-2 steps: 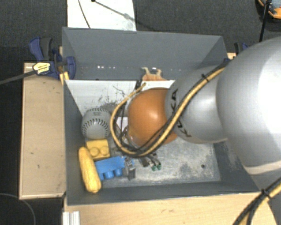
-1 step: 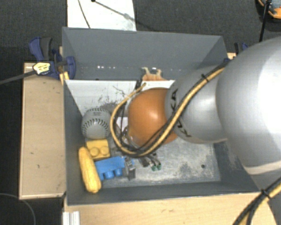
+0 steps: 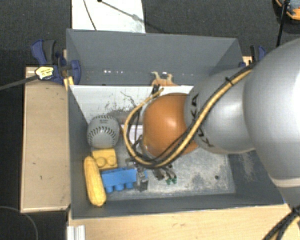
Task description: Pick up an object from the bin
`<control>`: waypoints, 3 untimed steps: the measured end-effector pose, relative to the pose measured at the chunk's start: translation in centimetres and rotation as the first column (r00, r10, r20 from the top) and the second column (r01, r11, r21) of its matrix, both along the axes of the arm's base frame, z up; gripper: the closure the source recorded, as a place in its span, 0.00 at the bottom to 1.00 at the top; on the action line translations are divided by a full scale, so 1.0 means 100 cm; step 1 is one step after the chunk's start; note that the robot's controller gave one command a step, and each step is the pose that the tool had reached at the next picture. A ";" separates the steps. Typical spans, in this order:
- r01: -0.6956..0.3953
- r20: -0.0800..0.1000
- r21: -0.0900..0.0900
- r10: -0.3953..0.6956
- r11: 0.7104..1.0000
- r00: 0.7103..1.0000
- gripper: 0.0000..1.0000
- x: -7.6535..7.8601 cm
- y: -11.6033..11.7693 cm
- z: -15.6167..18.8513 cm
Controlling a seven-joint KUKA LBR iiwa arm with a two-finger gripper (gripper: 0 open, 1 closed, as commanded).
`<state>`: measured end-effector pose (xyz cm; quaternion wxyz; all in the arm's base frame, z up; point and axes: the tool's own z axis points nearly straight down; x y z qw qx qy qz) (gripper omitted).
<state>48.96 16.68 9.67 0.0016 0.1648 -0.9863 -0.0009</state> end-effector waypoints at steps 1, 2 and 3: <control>0.096 -0.005 -0.005 -0.096 0.995 0.995 1.00 0.038 0.015 0.016; 0.112 0.002 -0.003 -0.112 0.994 0.994 1.00 0.063 0.035 -0.001; 0.076 -0.004 -0.004 -0.076 0.997 0.997 1.00 0.042 0.016 0.041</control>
Offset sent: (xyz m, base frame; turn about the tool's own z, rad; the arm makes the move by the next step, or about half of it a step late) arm 0.0637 0.0376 -0.0026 0.1123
